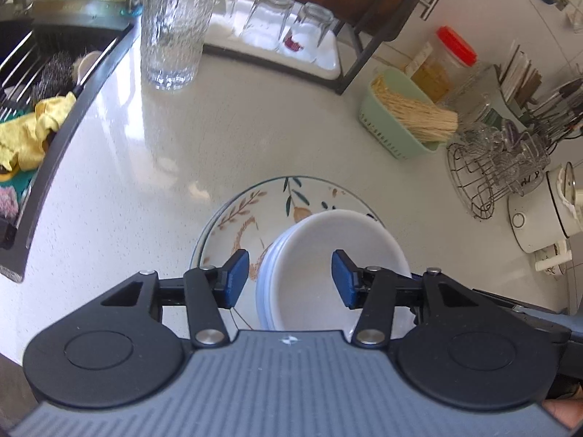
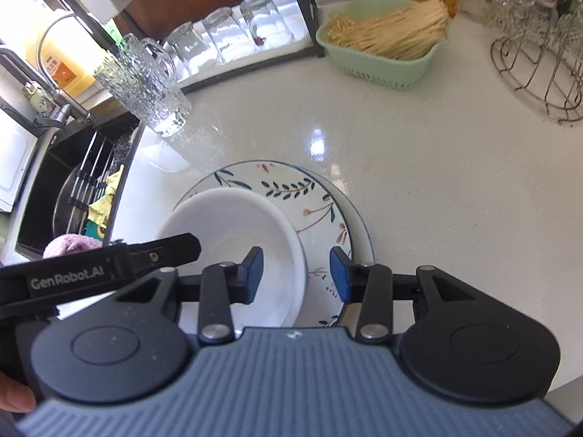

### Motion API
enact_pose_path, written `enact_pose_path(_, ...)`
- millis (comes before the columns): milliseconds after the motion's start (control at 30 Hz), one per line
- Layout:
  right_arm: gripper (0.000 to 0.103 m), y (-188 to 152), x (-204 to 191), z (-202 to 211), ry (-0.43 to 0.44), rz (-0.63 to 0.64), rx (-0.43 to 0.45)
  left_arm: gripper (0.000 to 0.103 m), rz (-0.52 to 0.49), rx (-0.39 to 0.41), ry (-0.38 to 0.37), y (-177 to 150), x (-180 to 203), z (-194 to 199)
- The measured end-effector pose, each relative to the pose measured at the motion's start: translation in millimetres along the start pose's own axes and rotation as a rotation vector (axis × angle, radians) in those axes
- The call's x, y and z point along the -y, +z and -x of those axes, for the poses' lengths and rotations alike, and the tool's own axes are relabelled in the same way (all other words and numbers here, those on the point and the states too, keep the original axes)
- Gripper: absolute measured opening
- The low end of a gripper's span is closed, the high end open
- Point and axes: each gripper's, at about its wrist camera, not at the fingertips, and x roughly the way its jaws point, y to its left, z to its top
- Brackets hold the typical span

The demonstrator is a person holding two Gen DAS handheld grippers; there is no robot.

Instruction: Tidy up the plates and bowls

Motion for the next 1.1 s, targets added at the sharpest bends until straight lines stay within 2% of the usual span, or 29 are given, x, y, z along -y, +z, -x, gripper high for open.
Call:
enact_pose_path(333, 0.043, 2, -20, 51, -0.018, -0.022, 0.17, 0.056, -0.112, 0.11, -0.043, 12, 1, 64)
enact_pose_path(633, 0.043, -11, -41, 118, 0.016, 0.002, 0.29, 0.056, -0.194, 0.214, -0.022, 11, 5, 126)
enact_pose_path(733, 0.043, -18, -44, 138, 0.036, 0.014, 0.33, 0.056, -0.191, 0.263, -0.042, 3, 9, 147)
enact_pose_path(833, 0.043, -26, -45, 154, 0.042, 0.042, 0.361, 0.058, -0.199, 0.296, -0.03, -9, 16, 165)
enact_pose_path(1100, 0.043, -56, -40, 188, 0.057, 0.096, 0.413, 0.07, -0.236, 0.363, 0.001, -56, 40, 208)
